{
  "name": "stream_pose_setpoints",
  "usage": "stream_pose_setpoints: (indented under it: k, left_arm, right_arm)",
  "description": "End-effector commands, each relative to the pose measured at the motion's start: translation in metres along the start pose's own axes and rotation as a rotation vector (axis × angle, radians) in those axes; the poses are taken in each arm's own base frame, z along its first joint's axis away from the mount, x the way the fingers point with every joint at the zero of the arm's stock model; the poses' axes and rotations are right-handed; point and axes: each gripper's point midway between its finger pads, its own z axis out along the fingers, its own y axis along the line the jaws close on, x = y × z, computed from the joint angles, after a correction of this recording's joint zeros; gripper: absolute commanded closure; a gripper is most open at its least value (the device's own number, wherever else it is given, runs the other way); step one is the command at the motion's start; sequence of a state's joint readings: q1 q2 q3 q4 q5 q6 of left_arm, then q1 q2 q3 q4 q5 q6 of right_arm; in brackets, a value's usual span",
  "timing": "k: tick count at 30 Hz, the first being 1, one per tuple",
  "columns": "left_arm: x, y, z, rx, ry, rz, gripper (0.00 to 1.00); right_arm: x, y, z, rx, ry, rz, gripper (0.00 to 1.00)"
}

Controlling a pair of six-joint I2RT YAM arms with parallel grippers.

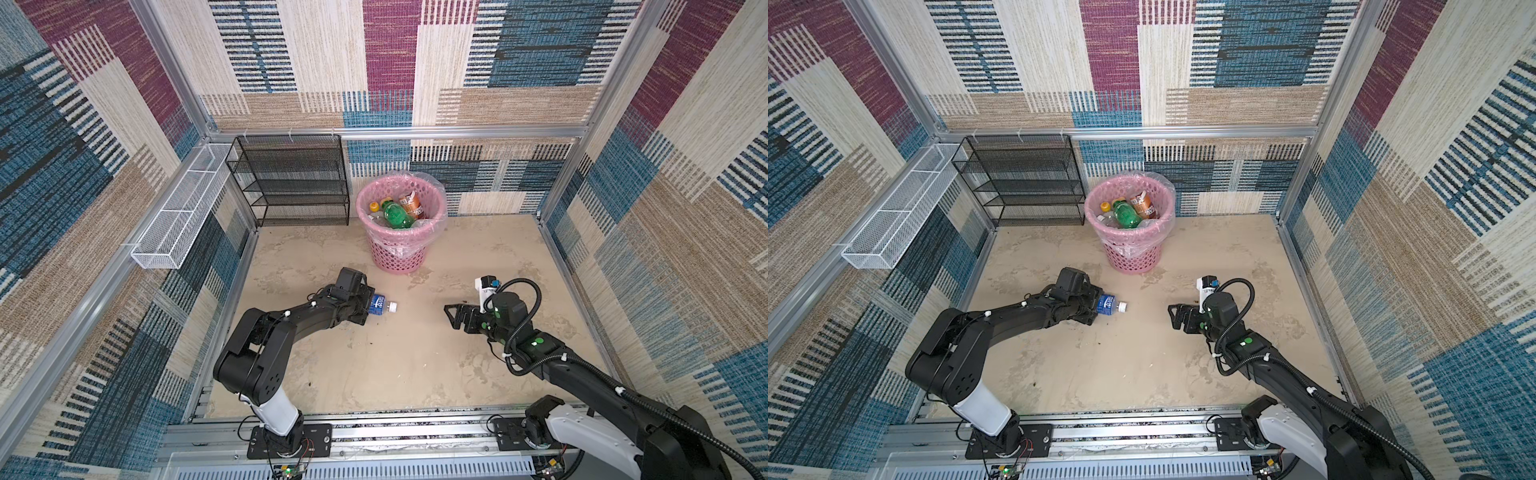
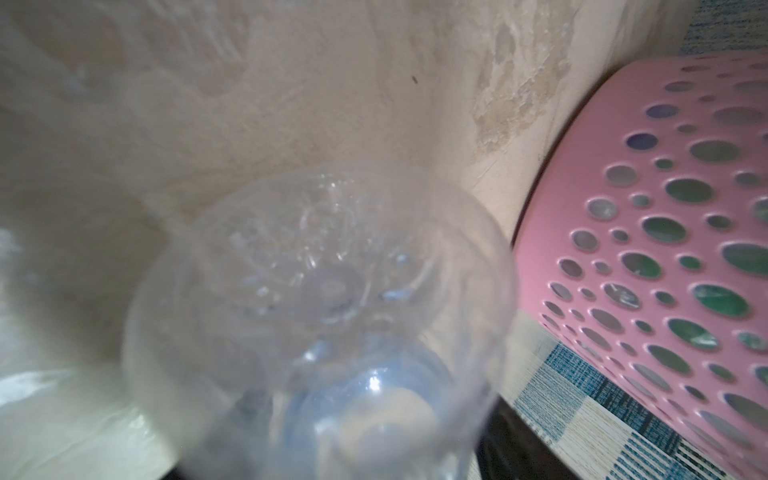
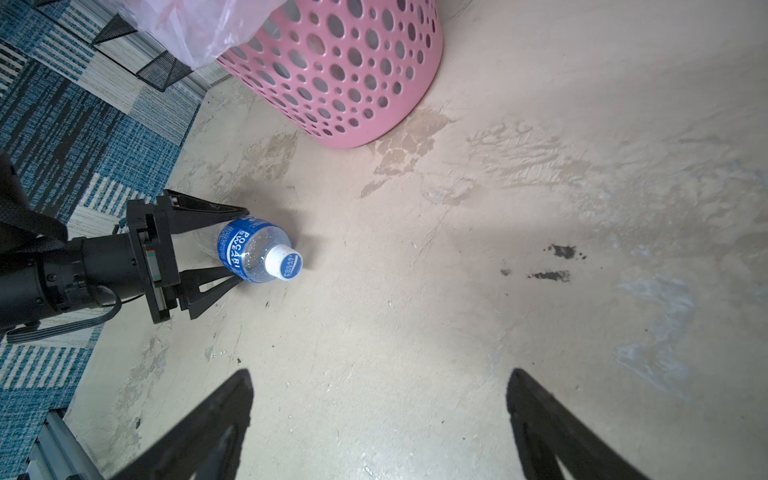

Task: Throw the plastic bottles in the bin
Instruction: 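Lower the left gripper and grasp the clear Pocari Sweat bottle, then lift the Pocari Sweat bottle with the left gripper and drop it into the bin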

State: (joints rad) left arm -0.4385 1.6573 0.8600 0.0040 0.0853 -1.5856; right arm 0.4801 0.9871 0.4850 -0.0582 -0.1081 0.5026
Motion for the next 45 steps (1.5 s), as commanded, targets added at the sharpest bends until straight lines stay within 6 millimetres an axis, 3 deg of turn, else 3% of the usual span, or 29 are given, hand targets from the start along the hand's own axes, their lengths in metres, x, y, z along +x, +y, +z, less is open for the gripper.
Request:
stream_pose_setpoints:
  k: [1, 18, 29, 38, 41, 45]
  left_arm:
    - [-0.002, -0.001, -0.007, 0.003, -0.013, 0.068, 0.31]
    - [-0.001, 0.001, -0.044, 0.032, -0.018, 0.235, 0.44]
    - [0.012, -0.042, -0.09, 0.234, -0.013, 0.433, 0.45]
    - [0.017, -0.111, -0.173, 0.447, -0.106, 0.58, 0.45]
    - [0.022, -0.152, -0.202, 0.55, -0.138, 0.631, 0.44]
    - [0.033, -0.238, -0.239, 0.714, -0.18, 0.728, 0.41]
  right_arm:
    - [-0.01, 0.004, 0.0, -0.012, -0.033, -0.014, 0.05]
    - [-0.01, 0.008, 0.003, -0.032, -0.028, -0.006, 0.07]
    - [-0.01, 0.01, 0.006, -0.041, -0.024, 0.002, 0.08]
    - [-0.011, 0.012, 0.013, -0.047, -0.012, 0.0, 0.09]
    - [-0.013, 0.013, 0.014, -0.047, -0.014, -0.002, 0.09]
    - [-0.02, 0.016, 0.011, -0.047, -0.026, -0.006, 0.09]
